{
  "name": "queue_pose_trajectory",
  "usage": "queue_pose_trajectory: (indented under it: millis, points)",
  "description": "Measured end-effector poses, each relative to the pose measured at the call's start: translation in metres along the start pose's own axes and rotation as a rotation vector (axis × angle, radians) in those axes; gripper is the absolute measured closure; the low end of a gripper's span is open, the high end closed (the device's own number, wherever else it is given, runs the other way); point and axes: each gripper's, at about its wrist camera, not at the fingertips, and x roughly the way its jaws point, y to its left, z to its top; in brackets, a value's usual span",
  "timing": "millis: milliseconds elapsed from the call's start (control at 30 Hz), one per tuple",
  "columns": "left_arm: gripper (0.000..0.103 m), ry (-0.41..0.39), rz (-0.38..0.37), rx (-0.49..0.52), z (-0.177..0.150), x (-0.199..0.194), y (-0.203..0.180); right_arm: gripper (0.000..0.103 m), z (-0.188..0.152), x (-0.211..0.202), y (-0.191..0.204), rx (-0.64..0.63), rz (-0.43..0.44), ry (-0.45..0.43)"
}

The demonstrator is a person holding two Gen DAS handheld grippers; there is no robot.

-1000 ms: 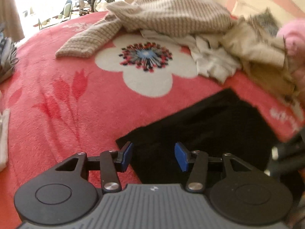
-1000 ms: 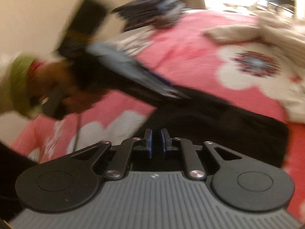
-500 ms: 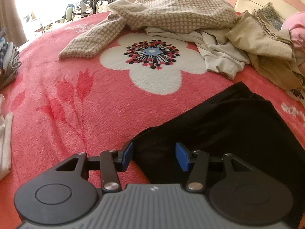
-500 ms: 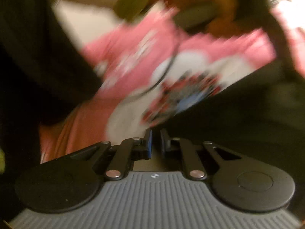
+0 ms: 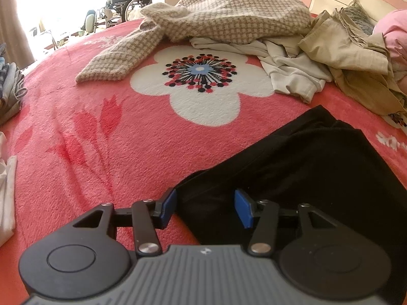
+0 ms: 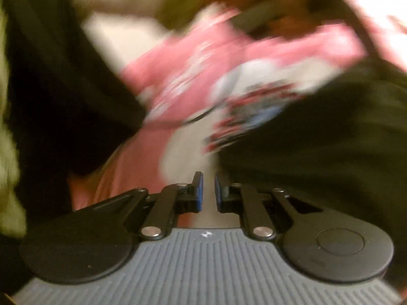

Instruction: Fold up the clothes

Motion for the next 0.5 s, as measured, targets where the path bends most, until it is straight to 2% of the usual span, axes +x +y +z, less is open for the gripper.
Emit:
queue_pose_trajectory:
  millis: [67, 100, 200, 300, 367, 433, 500]
  points:
    - [0.051, -0.002, 0.0, 0.001, 0.0, 0.0, 0.0, 0.092, -0.001, -0.019, -0.022, 0.146, -0.087, -0.101]
    - [0.05, -0.003, 0.002, 0.002, -0.001, 0.0, 0.0, 0.092, -0.004, -0.022, -0.028, 0.179, -0.117, -0.11]
    - [0.05, -0.002, 0.009, 0.009, 0.0, 0.0, -0.002, 0.093, -0.019, -0.012, -0.026, 0.186, -0.118, -0.026]
    - [0.05, 0.001, 0.017, 0.016, 0.0, 0.0, -0.003, 0.093, -0.039, -0.006, -0.004, 0.164, 0.032, 0.099]
    - [0.049, 0.003, 0.024, 0.018, 0.0, 0.0, -0.004, 0.093, -0.046, -0.012, 0.011, 0.111, 0.058, 0.136]
    - [0.049, 0.004, 0.031, 0.019, 0.0, -0.001, -0.006, 0.092, -0.043, -0.031, 0.007, 0.129, 0.013, 0.073]
    - [0.048, 0.005, 0.04, 0.022, 0.0, -0.001, -0.007, 0.092, -0.038, -0.057, -0.012, 0.211, -0.04, -0.053]
